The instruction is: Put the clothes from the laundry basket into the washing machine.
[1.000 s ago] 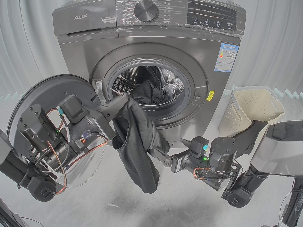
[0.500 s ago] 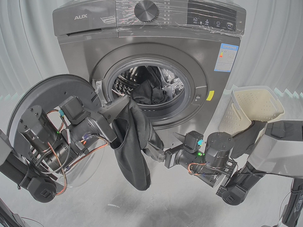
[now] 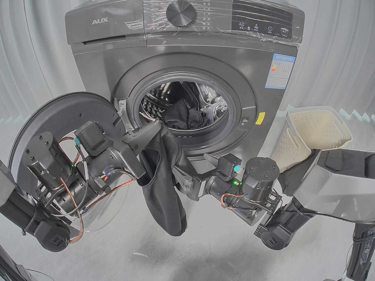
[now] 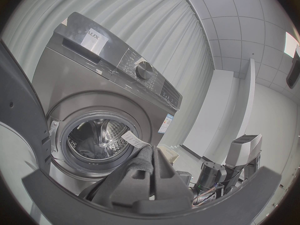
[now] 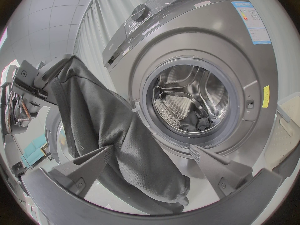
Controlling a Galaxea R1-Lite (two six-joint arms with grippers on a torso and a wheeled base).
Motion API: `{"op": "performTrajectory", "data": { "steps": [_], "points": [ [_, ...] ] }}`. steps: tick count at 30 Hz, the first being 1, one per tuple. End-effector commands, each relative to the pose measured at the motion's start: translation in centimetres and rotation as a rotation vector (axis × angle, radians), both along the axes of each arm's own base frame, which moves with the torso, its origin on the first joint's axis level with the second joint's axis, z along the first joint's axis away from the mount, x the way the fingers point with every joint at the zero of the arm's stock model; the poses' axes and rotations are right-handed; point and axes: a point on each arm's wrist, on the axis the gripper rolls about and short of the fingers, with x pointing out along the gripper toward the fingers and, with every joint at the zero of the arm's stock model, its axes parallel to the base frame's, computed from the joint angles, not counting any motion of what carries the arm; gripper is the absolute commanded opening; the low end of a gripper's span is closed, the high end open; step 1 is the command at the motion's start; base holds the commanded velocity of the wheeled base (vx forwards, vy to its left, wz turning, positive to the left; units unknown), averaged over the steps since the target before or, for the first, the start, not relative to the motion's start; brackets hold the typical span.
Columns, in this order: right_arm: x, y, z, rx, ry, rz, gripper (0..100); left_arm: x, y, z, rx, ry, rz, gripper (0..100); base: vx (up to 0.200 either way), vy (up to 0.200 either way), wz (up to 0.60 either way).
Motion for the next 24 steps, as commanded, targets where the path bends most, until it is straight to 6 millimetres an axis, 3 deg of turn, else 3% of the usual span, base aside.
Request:
{"op": "performTrajectory", "data": {
  "steps": [1, 15, 16, 24],
  "points": [
    [-0.3, 0.8, -0.5, -0.005, 0.005, 0.022, 100, 0.2, 0.0, -0.3, 0.004, 0.008, 0.002, 0, 0.0, 0.0, 0.0],
    [-1.1, 1.5, -0.9, 0.001, 0.002, 0.053, 100, 0.3, -0.1, -0.5, 0.011, 0.016, 0.002, 0, 0.0, 0.0, 0.0],
    [-1.0, 1.7, -1.0, 0.001, 0.002, 0.055, 0, 0.3, -0.2, -0.5, 0.01, 0.015, 0.002, 0, 0.0, 0.0, 0.0],
    [-1.1, 1.8, -1.1, 0.003, 0.001, 0.059, 0, 0.3, -0.2, -0.6, 0.011, 0.018, 0.002, 0, 0.0, 0.0, 0.0]
  ]
}}
